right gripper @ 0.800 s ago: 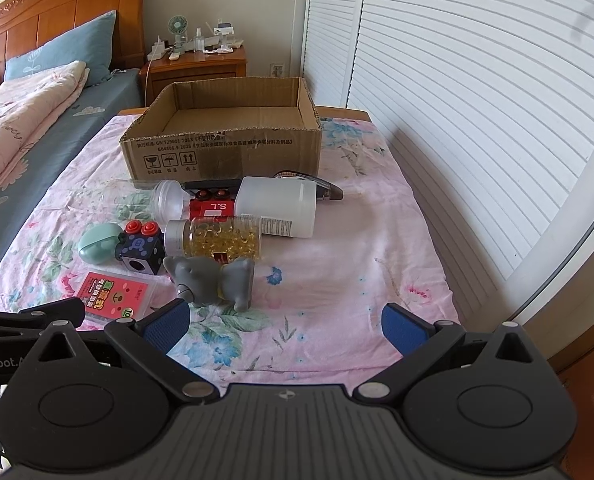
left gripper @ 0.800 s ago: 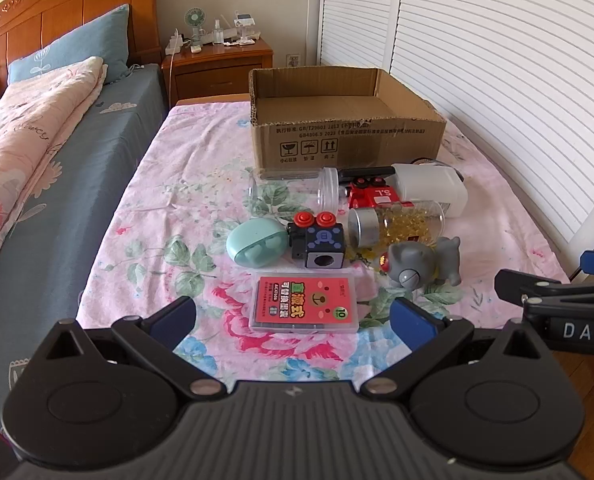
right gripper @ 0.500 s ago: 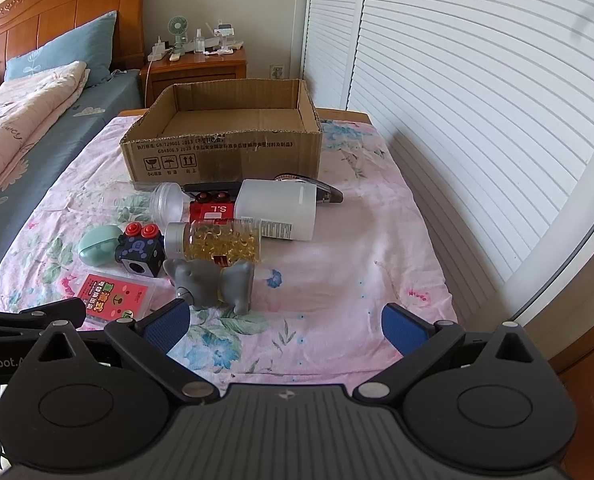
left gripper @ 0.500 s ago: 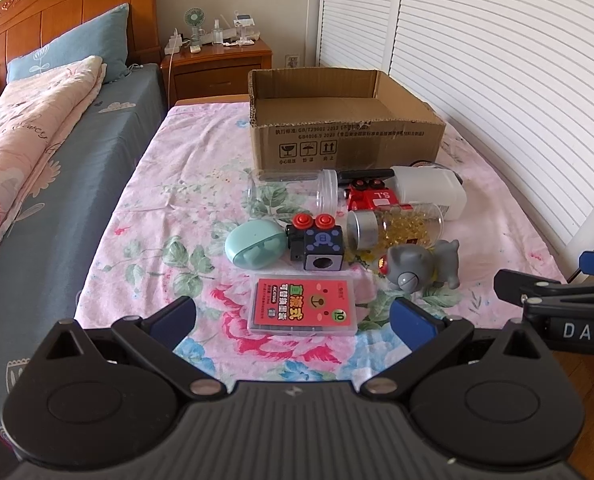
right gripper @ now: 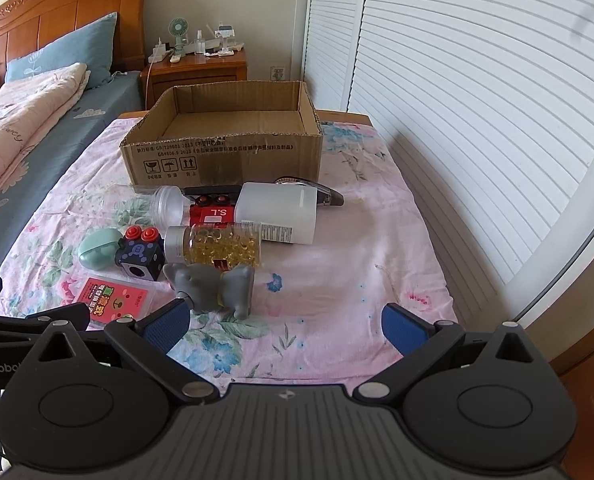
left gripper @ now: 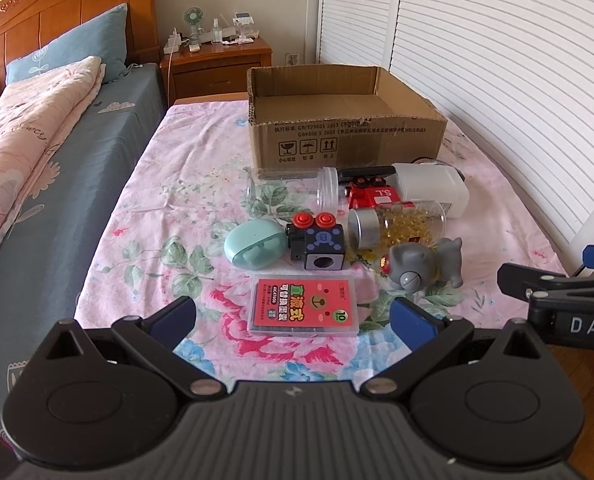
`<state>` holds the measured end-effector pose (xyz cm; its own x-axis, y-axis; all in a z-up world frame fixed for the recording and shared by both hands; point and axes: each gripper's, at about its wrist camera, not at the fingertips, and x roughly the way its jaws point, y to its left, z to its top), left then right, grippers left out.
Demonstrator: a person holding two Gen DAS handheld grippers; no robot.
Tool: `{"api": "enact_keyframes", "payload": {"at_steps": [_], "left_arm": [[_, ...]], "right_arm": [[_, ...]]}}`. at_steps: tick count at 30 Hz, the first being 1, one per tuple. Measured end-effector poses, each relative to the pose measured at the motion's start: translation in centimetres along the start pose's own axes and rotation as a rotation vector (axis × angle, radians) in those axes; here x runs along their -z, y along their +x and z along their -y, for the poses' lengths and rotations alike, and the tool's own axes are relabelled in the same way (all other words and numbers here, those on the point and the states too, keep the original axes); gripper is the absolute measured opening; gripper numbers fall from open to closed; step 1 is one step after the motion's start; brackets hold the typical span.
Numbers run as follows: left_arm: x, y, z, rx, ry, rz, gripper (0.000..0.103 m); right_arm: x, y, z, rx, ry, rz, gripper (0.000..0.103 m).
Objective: Organize rigid objects
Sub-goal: 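Move right tool toward gray elephant toy while left tool moves toward red card pack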
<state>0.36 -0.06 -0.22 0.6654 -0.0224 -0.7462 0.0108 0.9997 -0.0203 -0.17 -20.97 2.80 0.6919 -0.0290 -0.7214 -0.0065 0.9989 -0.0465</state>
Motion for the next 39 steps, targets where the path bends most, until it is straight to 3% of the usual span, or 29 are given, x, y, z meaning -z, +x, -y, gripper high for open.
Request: {"api": "enact_keyframes", "payload": {"at_steps": [8, 22, 32, 39], "left_arm": [[-0.2, 0.4, 0.2, 0.006, 0.011, -0.002, 0.102], [-1.2, 2.2, -0.1, 0.095, 0.119, 0.061, 0.102], [0.3, 7.8, -0.3, 0.17, 0.138, -0.054, 0.102], [0.8, 9.8, -0.2, 0.16, 0.139, -0.081, 0.102]], "right_arm": [[-0.1, 0.2, 0.0, -0.006, 0.005, 0.011, 0.103], [-0.8, -0.4, 2.1, -0.04, 0.043, 0.097, 0.103], [-0.9, 1.5, 2.6, -0.035, 0.058, 0.061, 0.103], [-1.0, 3.2, 2.4, -0.044, 0.041, 0.027, 0.103]]}}
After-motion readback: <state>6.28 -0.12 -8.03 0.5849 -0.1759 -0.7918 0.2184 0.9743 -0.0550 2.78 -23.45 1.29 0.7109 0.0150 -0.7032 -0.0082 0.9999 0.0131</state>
